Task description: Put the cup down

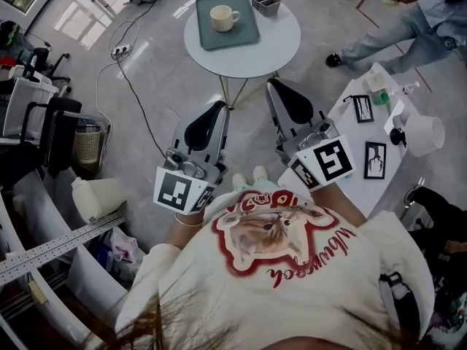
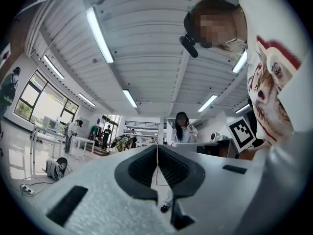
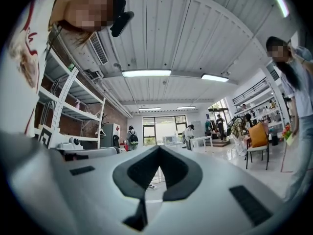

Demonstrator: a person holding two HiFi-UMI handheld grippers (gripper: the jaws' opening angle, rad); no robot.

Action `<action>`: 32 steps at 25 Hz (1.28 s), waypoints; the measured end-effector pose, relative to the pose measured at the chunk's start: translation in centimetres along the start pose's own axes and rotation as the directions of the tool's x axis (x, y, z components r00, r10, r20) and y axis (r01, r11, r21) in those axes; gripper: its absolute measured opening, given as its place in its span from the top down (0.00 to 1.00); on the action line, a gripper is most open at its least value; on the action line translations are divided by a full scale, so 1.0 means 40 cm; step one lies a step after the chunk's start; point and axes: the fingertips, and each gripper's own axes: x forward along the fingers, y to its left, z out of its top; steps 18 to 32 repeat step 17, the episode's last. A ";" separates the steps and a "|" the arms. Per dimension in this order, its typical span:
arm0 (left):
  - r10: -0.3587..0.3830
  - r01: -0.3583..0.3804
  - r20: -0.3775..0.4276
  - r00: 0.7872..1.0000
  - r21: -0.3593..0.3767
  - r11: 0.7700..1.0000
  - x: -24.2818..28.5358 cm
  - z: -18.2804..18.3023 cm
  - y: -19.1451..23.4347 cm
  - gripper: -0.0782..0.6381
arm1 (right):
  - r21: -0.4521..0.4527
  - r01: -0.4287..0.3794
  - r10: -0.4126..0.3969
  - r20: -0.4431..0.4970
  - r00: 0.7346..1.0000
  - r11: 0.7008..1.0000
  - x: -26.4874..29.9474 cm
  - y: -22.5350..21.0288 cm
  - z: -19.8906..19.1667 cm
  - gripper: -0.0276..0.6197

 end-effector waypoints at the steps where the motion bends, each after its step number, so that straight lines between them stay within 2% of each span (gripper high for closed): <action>1: 0.000 0.000 -0.001 1.000 -0.003 1.000 -0.002 -0.003 0.000 0.87 | 0.000 0.000 0.000 -0.001 1.000 1.000 0.000 0.000 0.000 0.91; 32: 0.023 -0.023 0.002 1.000 -0.005 1.000 -0.032 -0.005 0.003 0.87 | -0.003 -0.031 0.031 -0.015 0.999 1.000 0.010 0.026 -0.009 0.91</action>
